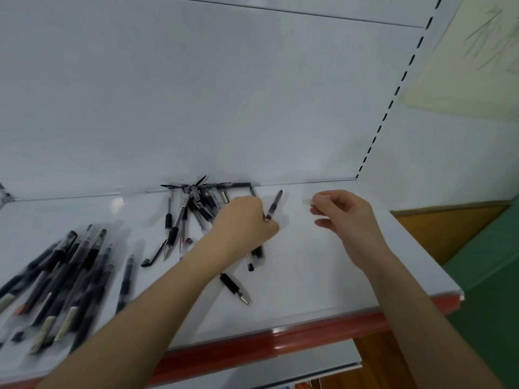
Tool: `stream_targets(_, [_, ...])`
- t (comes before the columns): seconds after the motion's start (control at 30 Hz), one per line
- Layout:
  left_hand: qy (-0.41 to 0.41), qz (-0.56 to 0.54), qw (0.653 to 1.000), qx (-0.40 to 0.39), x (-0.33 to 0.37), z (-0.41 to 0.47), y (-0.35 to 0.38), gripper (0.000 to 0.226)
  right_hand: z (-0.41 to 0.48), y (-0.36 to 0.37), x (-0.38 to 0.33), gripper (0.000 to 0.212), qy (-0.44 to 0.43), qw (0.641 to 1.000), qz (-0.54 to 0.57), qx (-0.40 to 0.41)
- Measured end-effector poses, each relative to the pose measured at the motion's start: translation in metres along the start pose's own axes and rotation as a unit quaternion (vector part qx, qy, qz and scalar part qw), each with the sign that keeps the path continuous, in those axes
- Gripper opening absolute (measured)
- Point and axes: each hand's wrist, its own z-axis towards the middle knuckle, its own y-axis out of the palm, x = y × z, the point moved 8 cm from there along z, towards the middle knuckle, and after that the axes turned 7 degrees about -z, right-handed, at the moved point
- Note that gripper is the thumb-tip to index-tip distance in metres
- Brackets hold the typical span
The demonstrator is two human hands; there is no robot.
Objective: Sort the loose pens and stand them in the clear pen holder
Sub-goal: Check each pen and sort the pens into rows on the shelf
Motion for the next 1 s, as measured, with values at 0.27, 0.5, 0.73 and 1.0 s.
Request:
stream_targets(0.27, [0.010,-0.368,0.925,0.091,-0.039,-0.072,-0.046,0.013,-0.002,0.028,-0.036,0.007,-0.016,0.988,0.138,-0.071])
stream_targets(0.5, [0.043,-0.366,0.920,0.129,-0.052,-0.100,-0.060,0.014,-0.011,0.065,-0.064,0.012,-0.058,0.982,0.114,-0.136])
stream_targets(0.73, [0.050,-0.379,0.914,0.136,-0.060,-0.108,-0.066,0.008,-0.021,0.087,-0.072,0.020,-0.070,0.975,0.076,-0.195])
stream_targets(1.0, [0.051,-0.366,0.916,0.159,-0.064,-0.112,-0.068,0.008,-0.028,0.092,-0.073,0.022,-0.071,0.969,0.069,-0.227])
